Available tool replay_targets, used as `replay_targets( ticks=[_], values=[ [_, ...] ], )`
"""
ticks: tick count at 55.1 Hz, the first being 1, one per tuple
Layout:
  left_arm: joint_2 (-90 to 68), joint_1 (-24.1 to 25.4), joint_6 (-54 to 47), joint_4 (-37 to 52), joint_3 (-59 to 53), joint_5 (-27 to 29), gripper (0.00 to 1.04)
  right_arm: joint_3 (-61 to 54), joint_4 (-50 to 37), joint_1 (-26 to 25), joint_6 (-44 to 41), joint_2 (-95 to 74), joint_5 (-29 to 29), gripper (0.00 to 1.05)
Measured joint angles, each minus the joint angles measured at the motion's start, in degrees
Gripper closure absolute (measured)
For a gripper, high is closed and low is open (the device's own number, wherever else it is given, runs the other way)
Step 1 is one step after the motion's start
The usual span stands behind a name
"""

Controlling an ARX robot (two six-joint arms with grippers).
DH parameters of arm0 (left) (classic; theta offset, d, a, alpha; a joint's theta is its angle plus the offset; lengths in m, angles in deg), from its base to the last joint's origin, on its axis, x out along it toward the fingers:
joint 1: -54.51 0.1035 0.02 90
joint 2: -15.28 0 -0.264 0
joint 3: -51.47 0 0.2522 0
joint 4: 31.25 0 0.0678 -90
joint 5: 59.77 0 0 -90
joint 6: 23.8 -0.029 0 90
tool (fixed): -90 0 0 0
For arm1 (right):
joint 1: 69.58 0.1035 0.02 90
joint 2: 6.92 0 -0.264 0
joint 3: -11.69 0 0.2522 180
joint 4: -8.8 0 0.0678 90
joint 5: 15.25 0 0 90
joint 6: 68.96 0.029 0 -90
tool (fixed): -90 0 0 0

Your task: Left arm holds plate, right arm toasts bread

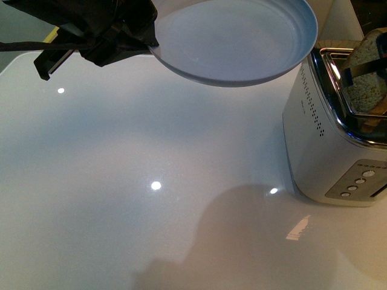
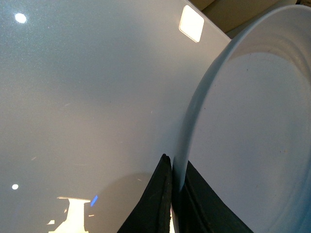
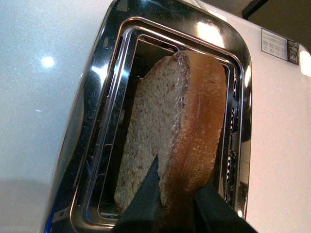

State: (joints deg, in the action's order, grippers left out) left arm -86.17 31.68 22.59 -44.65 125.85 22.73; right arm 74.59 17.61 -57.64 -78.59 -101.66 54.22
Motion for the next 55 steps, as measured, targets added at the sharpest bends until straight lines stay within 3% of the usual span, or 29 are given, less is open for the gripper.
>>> replay_targets(
  ticks=[7,21,28,34,37,42,55],
  values=[
    [0.0,0.0,0.0,0.0,0.0,0.0,1.02,-0.5,-0.2,-0.3,1.0,2.1,0.7,0.63],
    [0.0,0.0,0.0,0.0,0.0,0.0,1.02,-4.2,-0.2,-1.2,2.4,13.1,2.4,0.28],
    [0.0,0.0,0.0,0.0,0.0,0.0,1.02,-9.4,1.9,-3.1,3.6,27.3,2.6,0.07],
    [0.0,0.0,0.0,0.0,0.0,0.0,1.02,-13.6,4.3,-4.7,4.7,38.0,3.4,0.1],
    [0.0,0.0,0.0,0.0,0.0,0.0,1.02,-17.9,-5.9,-6.1,6.5,41.1,9.9,0.18],
    [0.0,0.0,0.0,0.0,0.0,0.0,1.02,-24.5,-19.3,-7.1,7.7,43.8,15.5,0.32],
    [0.0,0.0,0.0,0.0,0.0,0.0,1.02,-34.0,-24.9,-11.5,8.8,49.1,20.2,0.69]
  ],
)
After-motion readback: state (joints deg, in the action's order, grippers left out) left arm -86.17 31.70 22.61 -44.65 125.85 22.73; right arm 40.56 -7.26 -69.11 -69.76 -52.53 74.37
